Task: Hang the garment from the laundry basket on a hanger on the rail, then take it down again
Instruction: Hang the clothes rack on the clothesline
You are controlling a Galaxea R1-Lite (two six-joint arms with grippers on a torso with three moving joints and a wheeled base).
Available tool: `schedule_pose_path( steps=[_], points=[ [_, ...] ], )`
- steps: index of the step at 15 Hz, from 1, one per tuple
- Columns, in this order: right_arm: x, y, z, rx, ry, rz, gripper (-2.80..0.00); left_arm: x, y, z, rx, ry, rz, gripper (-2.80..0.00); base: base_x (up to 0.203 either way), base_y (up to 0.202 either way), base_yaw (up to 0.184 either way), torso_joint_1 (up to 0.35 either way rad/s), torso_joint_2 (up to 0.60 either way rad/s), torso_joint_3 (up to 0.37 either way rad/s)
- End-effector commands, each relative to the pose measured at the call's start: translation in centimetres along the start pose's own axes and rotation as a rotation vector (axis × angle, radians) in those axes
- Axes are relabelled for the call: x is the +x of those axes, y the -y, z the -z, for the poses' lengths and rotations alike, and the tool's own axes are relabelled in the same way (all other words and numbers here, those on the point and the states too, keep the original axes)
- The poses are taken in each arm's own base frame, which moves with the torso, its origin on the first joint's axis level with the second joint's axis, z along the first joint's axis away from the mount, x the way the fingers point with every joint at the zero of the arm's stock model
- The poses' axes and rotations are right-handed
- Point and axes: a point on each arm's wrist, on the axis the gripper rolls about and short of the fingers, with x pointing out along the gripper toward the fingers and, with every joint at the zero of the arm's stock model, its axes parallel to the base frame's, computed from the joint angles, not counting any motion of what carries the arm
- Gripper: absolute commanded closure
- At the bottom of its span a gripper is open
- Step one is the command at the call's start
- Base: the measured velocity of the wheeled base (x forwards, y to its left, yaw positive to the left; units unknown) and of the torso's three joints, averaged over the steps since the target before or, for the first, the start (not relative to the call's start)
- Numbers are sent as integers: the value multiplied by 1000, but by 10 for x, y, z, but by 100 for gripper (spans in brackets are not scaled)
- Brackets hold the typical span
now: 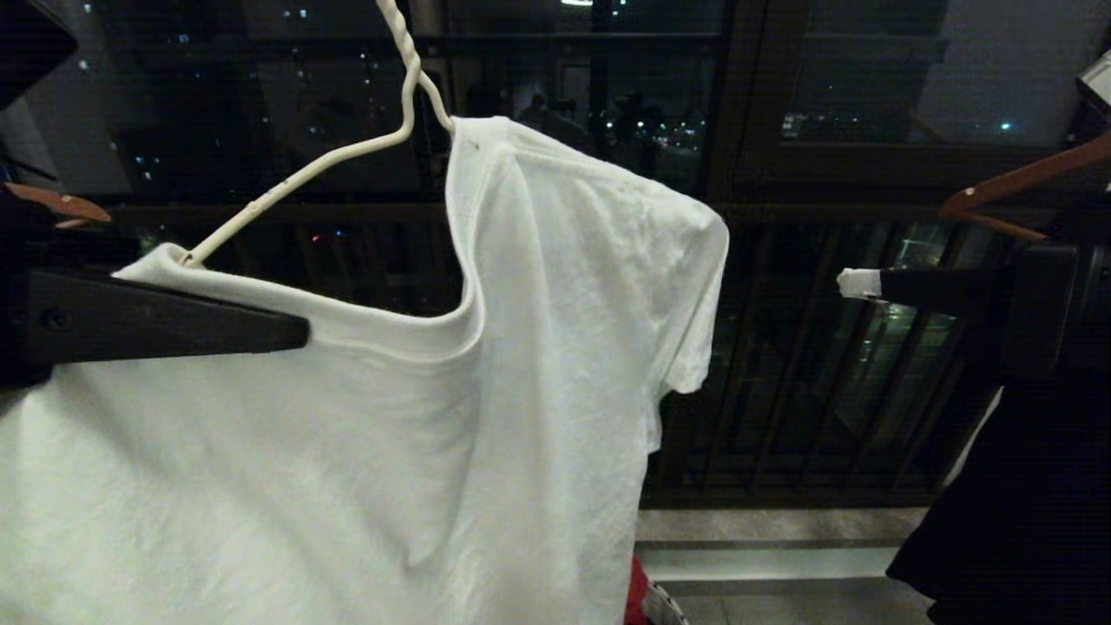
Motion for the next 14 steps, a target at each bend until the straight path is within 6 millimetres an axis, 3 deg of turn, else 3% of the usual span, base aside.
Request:
schedule_pose_path(
  steps=[1, 8, 14],
  points=[
    [0, 0, 0, 1, -2, -1, 0, -2, 6, 1, 11, 4, 8, 0, 0, 0, 0, 267, -593, -320],
    [-9, -2, 1, -15, 15, -8, 0, -3, 7, 1, 16, 7, 8, 0, 0, 0, 0, 217, -466, -253],
    [-13, -3, -4, -18, 62, -15, 0, 14, 16, 1, -20, -34, -43, 0, 0, 0, 0, 9, -14, -7]
  ],
)
